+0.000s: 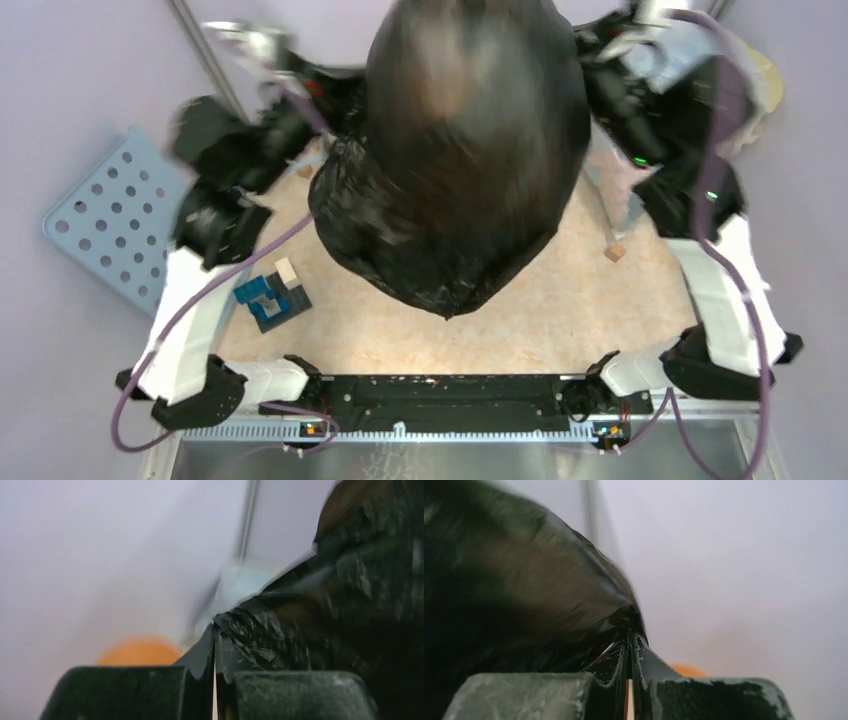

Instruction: Put the trash bags into the trash bin

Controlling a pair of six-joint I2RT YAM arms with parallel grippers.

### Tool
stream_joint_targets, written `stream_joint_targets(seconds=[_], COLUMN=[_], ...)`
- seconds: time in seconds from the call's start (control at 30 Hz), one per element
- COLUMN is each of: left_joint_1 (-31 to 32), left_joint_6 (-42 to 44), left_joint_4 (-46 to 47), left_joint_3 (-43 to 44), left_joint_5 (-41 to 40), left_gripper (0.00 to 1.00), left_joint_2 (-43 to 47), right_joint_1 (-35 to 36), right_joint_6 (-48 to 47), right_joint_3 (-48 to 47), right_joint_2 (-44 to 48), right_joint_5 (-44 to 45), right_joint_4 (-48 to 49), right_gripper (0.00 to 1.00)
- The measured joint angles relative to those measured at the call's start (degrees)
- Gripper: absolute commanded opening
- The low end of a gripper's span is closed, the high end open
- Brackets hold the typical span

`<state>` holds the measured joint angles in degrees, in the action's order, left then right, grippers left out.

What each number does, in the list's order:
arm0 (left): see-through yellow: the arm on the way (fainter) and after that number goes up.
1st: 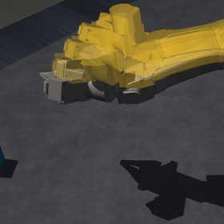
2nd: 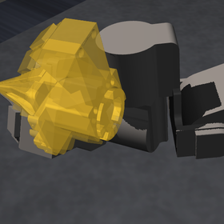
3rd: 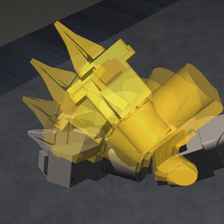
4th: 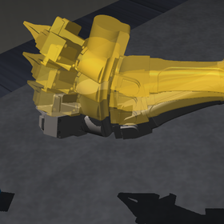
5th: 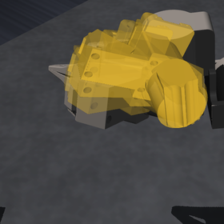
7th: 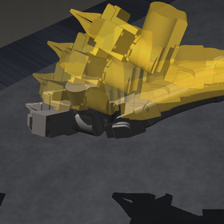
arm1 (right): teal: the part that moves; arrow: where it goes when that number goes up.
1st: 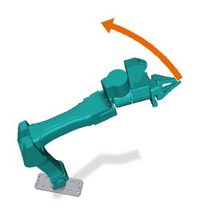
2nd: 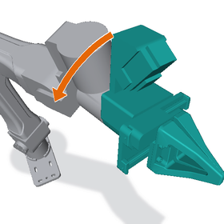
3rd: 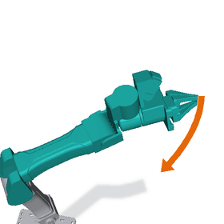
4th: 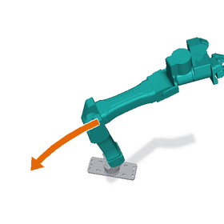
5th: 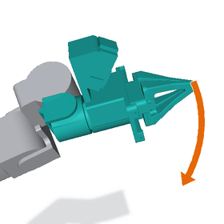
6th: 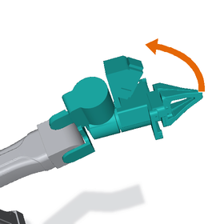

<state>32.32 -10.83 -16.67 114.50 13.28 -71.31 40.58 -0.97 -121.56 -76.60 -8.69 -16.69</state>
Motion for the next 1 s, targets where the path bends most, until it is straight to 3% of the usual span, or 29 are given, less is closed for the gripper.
stream_joint_targets(seconds=[0.1, 0.17, 0.27, 0.4, 0.57, 0.67, 1.0], left_joint_1=[-0.4, -0.7, -1.1, -1.1, -1.1, -1.0, -1.0], left_joint_6=[-0.6, -1.4, -1.6, -1.6, -4.1, -4.9, -6.9], left_joint_4=[-5.8, -9.3, -20.3, -32.7, -32.5, -32.2, -31.6], left_joint_3=[-13.8, -26.9, -43.5, -50.2, -50.0, -48.8, -53.0], left_joint_5=[-3.5, -3.1, 0.2, 3.4, 5.6, 8.9, 17.2], left_gripper=[0.00, 0.00, 0.00, 0.00, 0.00, 0.00, 0.00], left_joint_2=[-1.7, -2.4, -3.8, 0.1, 19.2, 24.8, 23.0], right_joint_1=[-1.9, -3.0, -3.6, -3.6, -3.6, -3.6, -3.6], right_joint_6=[0.1, 0.9, 3.0, 5.3, 7.1, 8.0, 11.7], right_joint_3=[5.1, 17.6, 40.8, 59.7, 61.9, 61.5, 61.9], right_joint_2=[-4.0, -3.7, -2.6, 3.3, 22.7, 28.9, 24.7], right_joint_5=[10.1, 12.1, 9.8, 2.3, -2.1, -4.2, -7.5], right_joint_4=[-7.1, -10.1, -14.1, -22.4, -18.4, -15.6, -16.9], right_gripper=[0.00, 0.00, 0.00, 0.00, 0.00, 0.00, 0.00])
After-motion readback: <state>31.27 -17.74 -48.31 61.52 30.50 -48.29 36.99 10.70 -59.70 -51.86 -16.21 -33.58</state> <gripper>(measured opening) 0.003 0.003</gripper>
